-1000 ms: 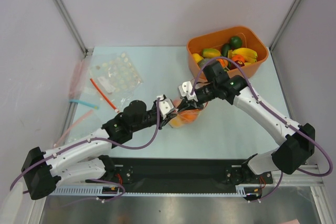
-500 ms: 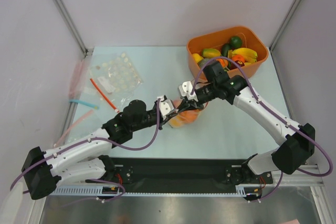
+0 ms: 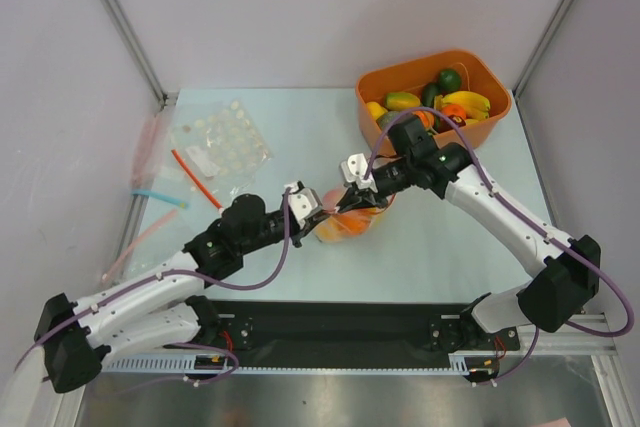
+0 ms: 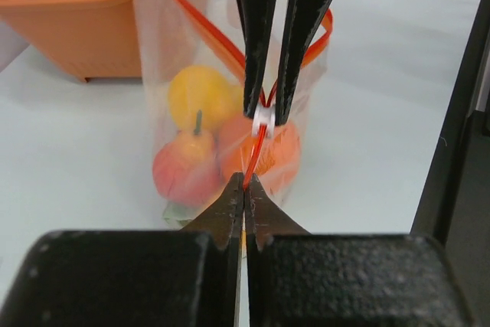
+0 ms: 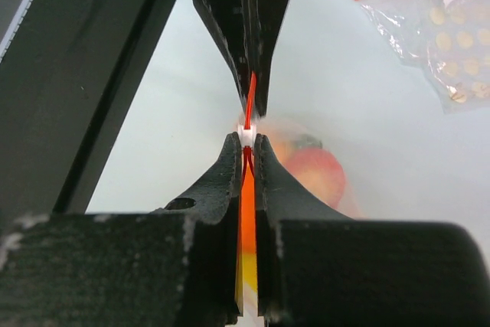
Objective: Place the food in the zip-top bag and seal the zipper
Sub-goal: Zip the zipper food storage bag at the center of the board.
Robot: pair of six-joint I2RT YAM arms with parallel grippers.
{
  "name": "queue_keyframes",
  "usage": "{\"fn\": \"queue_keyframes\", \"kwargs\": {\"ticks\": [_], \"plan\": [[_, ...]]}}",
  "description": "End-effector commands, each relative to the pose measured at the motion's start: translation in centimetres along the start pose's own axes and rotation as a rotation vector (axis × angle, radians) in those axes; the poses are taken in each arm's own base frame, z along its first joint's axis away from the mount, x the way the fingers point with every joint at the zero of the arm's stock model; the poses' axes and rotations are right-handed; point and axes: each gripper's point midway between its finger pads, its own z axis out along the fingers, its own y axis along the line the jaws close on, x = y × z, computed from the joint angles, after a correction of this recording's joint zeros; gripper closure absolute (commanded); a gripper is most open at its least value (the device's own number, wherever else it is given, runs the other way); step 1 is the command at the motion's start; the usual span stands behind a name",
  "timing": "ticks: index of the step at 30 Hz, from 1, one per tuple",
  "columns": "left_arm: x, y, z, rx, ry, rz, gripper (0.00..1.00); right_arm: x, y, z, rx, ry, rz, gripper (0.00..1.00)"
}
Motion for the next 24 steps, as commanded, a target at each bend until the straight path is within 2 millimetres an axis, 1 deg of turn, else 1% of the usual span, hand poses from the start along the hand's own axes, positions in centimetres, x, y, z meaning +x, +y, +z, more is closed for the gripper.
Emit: {"fn": "queue_keyframes", "kwargs": {"ticks": [1,6,7,9,11,13,14,16,17,18,19,21,22,23,24], "plan": [[-1.6,2.0,-1.4,-0.089,-0.069,-0.017,1.00,-0.2,-1.4,-1.6,0.057,0.013,0.010,1.00],[-1.2,2.9,-2.4,-0.142,-0.059,-0.020,1.00,0.7,-2.3,-3.2,0.107,0.023,0.043,1.00],[-1.1,3.5,-2.6,-0.175,-0.055,-0.023,1.00,1.0,-2.7,-3.9,0.127,0.025,0.054,1.00],[-0.9,4.5,-3.2,-0.229,-0.047,-0.036,1.00,1.4,-2.8,-4.5,0.142,0.022,0.072,1.00],[-0.4,6.3,-3.9,-0.324,-0.028,-0.074,1.00,2.1,-3.2,-5.5,0.174,0.025,0.100,1.00],[0.3,7.4,-4.4,-0.376,-0.001,-0.107,1.00,2.7,-3.1,-6.2,0.196,0.027,0.126,1.00],[0.5,8.4,-4.9,-0.423,0.000,-0.133,1.00,3.1,-3.4,-7.0,0.220,0.029,0.140,1.00],[0.9,9.2,-5.4,-0.468,0.004,-0.166,1.00,3.6,-3.2,-7.7,0.238,0.024,0.164,1.00],[1.0,9.9,-5.8,-0.503,0.005,-0.173,1.00,4.0,-3.4,-8.5,0.262,0.018,0.180,1.00],[1.1,10.3,-6.0,-0.523,0.006,-0.181,1.00,4.0,-3.4,-8.9,0.276,0.016,0.181,1.00],[1.1,10.8,-6.3,-0.548,0.005,-0.192,1.00,4.5,-3.2,-9.1,0.287,0.015,0.214,1.00],[1.3,11.6,-6.8,-0.592,0.010,-0.202,0.99,5.1,-3.7,-10.0,0.330,0.025,0.223,1.00],[1.5,12.1,-6.9,-0.612,0.017,-0.211,1.00,5.2,-3.6,-10.2,0.340,0.027,0.227,1.00],[1.3,12.5,-7.0,-0.625,0.013,-0.212,1.00,5.5,-3.7,-10.3,0.349,0.031,0.245,1.00],[1.8,12.6,-7.2,-0.633,0.039,-0.216,1.00,5.8,-3.7,-10.7,0.362,0.036,0.254,1.00]]}}
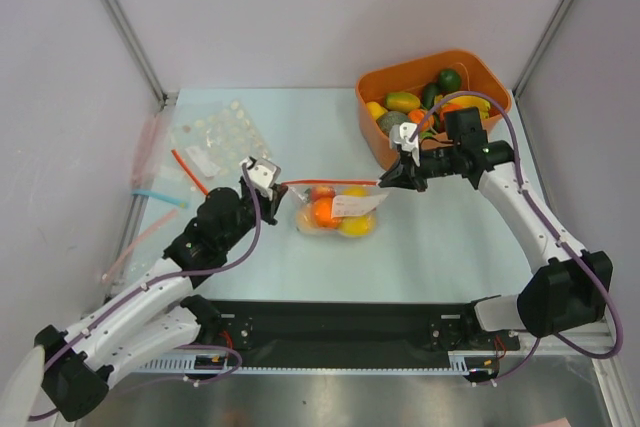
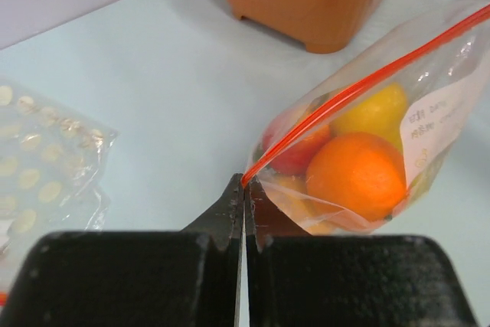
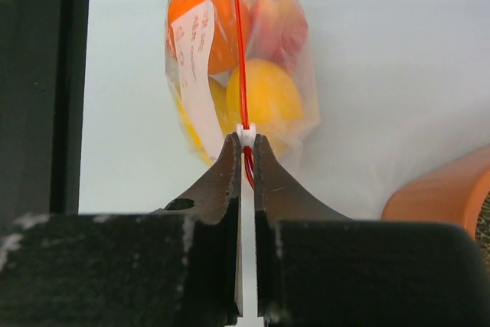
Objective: Place the food in the zip-top bag and seal the zipper
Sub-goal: Zip the zipper food storage bag at the center of the board, then place the zipper food storage bag at the center of the board.
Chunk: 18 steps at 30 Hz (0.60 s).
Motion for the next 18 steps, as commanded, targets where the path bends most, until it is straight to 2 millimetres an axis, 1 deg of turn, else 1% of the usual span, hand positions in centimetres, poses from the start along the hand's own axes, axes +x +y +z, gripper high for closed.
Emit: {"fn": "queue_keyframes", "kwargs": {"ticks": [1,7,10,11,12,14,18], "plan": [[-0.4,3.7,-0.4,-0.175,0.009,-0.026,1.00,-0.3,-0.8,-1.6,0.077,0.007,0.006,1.00],[-1.0,4.6,-0.1,-0.219,0.004,-0.013,1.00,0.6,-2.0,-2.7,0.151,0.047,0.091,1.00],[-1.3,4.6,0.6,-0.219,0.008,-0.007,1.00,0.2,-2.6,-3.3,0.193,0.038,0.125,1.00],[-2.2,4.6,0.8,-0.220,-0.019,-0.010,1.00,0.3,-2.9,-3.6,0.218,0.049,0.128,1.00],[-2.0,4.6,1.3,-0.220,-0.007,-0.010,1.00,0.4,-3.1,-3.8,0.233,0.055,0.137,1.00],[-2.4,4.5,1.7,-0.218,-0.012,-0.010,1.00,0.8,-3.6,-4.3,0.280,0.080,0.168,1.00],[-3.8,4.4,3.0,-0.210,-0.035,-0.015,1.00,1.0,-4.1,-5.1,0.337,0.079,0.208,1.00]]}}
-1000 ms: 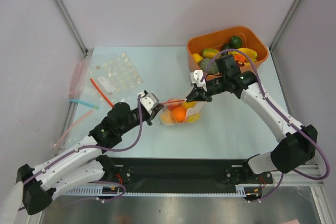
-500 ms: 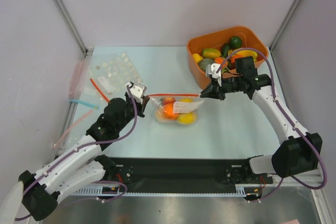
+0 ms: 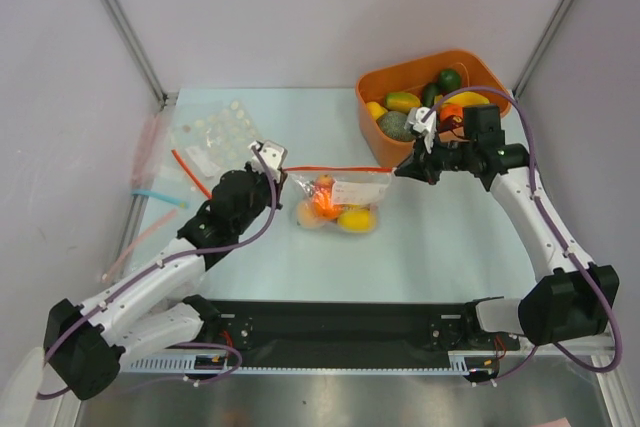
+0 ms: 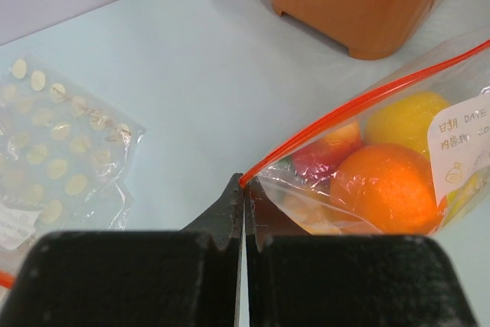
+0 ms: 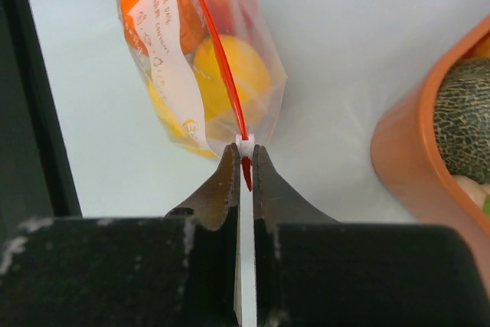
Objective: Place the food in the zip-top bag and seal the zipper
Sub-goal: Place the zipper food storage bag at the center of the board.
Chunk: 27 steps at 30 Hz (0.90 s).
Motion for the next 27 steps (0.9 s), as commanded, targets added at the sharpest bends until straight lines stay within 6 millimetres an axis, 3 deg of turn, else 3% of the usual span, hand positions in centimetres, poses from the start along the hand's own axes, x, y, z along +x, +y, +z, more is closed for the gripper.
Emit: {"fn": "queue_keyframes", "kwargs": {"ticks": [1,3,4,5,9,13,14,16,17,19,21,22,23,25,27], "plan": [[-3.9,1.5,0.9,-0.071,-0.088,-0.011,1.00,-0.6,-1.8,-1.7,0.129,-0.009,0.023,1.00],[-5.1,1.1,1.5,-0.052,-0.109,-0.007,1.00,-0.6,-2.3,-2.0,0.159,-0.014,0.051,1.00],[-4.6,0.8,2.4,-0.041,-0.086,0.007,1.00,-0.5,-2.6,-2.2,0.180,-0.009,0.058,1.00],[-5.7,0.6,2.8,-0.033,-0.101,0.005,1.00,-0.6,-2.8,-2.3,0.194,-0.015,0.076,1.00],[-6.6,-0.4,5.9,-0.004,-0.071,-0.006,1.00,-0.6,-4.3,-2.9,0.278,-0.020,0.124,1.00],[-8.3,-1.4,8.7,0.022,-0.086,-0.025,1.00,-1.4,-6.7,-3.8,0.388,-0.043,0.140,1.00],[-9.7,-1.4,9.0,0.020,-0.112,-0.029,1.00,-1.6,-7.2,-4.1,0.412,-0.045,0.143,1.00],[-9.5,-1.2,10.4,0.004,-0.093,-0.018,1.00,-1.5,-8.6,-4.8,0.468,-0.032,0.167,1.00],[-10.6,-1.1,10.6,-0.001,-0.108,-0.023,1.00,-1.5,-9.0,-4.9,0.483,-0.030,0.174,1.00],[-10.5,-1.2,11.7,-0.004,-0.093,-0.033,0.95,-2.1,-10.1,-5.1,0.524,-0.054,0.188,0.89],[-11.5,-1.4,12.3,0.004,-0.104,-0.034,0.81,-2.7,-10.8,-5.2,0.552,-0.086,0.207,0.63],[-11.6,-1.8,12.3,0.017,-0.099,-0.074,0.64,-3.6,-11.3,-5.5,0.582,-0.129,0.236,0.44],[-12.2,-1.9,12.3,0.022,-0.107,-0.083,0.53,-4.1,-11.6,-5.6,0.594,-0.153,0.241,0.01],[-12.9,-1.7,11.8,0.018,-0.114,-0.101,0.39,-5.6,-12.0,-6.5,0.638,-0.210,0.258,0.00],[-13.0,-1.3,11.0,-0.004,-0.105,-0.118,0.33,-6.6,-12.1,-7.2,0.678,-0.275,0.346,0.00]]}}
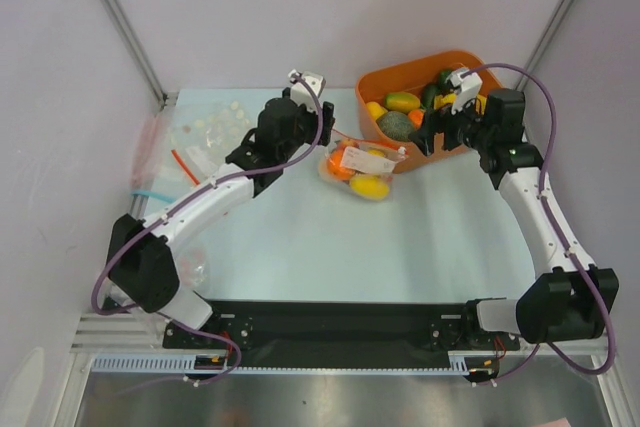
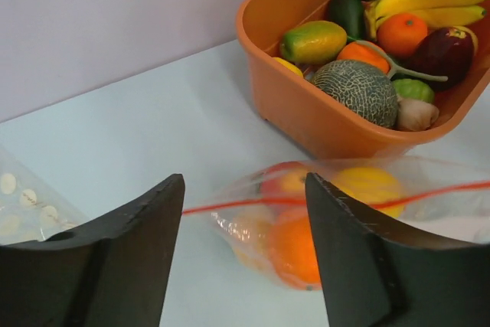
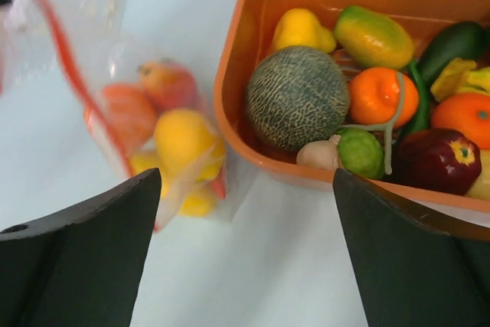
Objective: Place the food in the zip-top bag and seal the zipper
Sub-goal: Place the zipper food storage bag at the center of the board, then reset both arms
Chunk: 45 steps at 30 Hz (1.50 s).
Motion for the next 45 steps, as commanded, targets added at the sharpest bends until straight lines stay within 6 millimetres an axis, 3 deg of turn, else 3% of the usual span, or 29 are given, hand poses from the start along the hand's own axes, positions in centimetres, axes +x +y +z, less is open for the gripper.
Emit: {"fn": "queue_keyframes", "kwargs": {"ticks": [1,3,4,5,6,8,11,13,15,16,17,19,21,24,27,28,35,45], "plan": [[-4.4,0.6,-2.2,-0.017,-0.083,-0.070,0.29,-7.2,-2.0,-2.4,0.180,-0.234,0.124,0.00],[-4.3,1.1,-3.5,-0.041,-0.073,-0.094,0.23,-8.2,-2.8,-3.3,0.265,-0.293,0.357,0.00],[-4.5,1.3,-4.2,-0.047,-0.076,-0.102,0.13,-7.6,-4.1,-4.0,0.365,-0.295,0.469,0.00],[-5.2,2.2,-7.0,-0.090,-0.094,-0.179,0.00,-7.1,-3.1,-5.0,0.373,-0.270,0.673,0.00],[-4.7,2.3,-7.1,-0.092,-0.075,-0.176,0.00,-7.1,-3.1,-5.0,0.373,-0.269,0.675,0.00],[-5.0,2.9,-9.1,-0.123,-0.086,-0.247,0.00,-6.3,-2.3,-5.1,0.371,-0.238,0.806,0.00],[-3.5,3.4,-11.5,-0.169,-0.037,-0.379,0.00,-3.6,-0.4,-4.7,0.323,-0.124,0.883,0.00],[-0.9,3.9,-12.7,-0.213,0.036,-0.425,0.00,-2.2,0.2,-5.3,0.342,-0.085,0.932,0.00],[0.4,4.0,-14.5,-0.232,0.068,-0.492,0.00,-0.3,0.5,-5.8,0.372,-0.036,0.948,0.00],[2.2,4.0,-14.8,-0.241,0.105,-0.500,0.00,0.1,0.6,-6.0,0.382,-0.027,0.946,0.00],[2.4,4.1,-15.8,-0.245,0.099,-0.541,0.00,0.3,0.9,-6.6,0.385,-0.025,0.942,0.00],[5.8,4.3,-16.8,-0.287,0.170,-0.571,0.00,1.0,1.6,-6.9,0.354,0.003,0.912,0.00],[6.7,4.3,-17.9,-0.273,0.172,-0.620,0.00,1.5,2.4,-7.6,0.339,0.036,0.897,0.00],[9.6,3.9,-18.9,-0.251,0.199,-0.660,0.00,3.3,3.1,-8.1,0.331,0.069,0.864,0.00],[10.5,3.4,-19.8,-0.203,0.184,-0.666,0.00,3.0,4.2,-8.6,0.268,0.013,0.840,0.00],[10.8,3.4,-20.0,-0.200,0.181,-0.668,0.00,3.8,4.4,-8.5,0.268,0.020,0.860,0.00],[11.7,3.9,-21.2,-0.226,0.183,-0.672,0.00,4.8,4.8,-8.7,0.266,0.005,0.892,0.00],[12.1,3.7,-21.3,-0.222,0.213,-0.662,0.00,5.4,4.7,-8.8,0.285,0.024,0.891,0.00]]}}
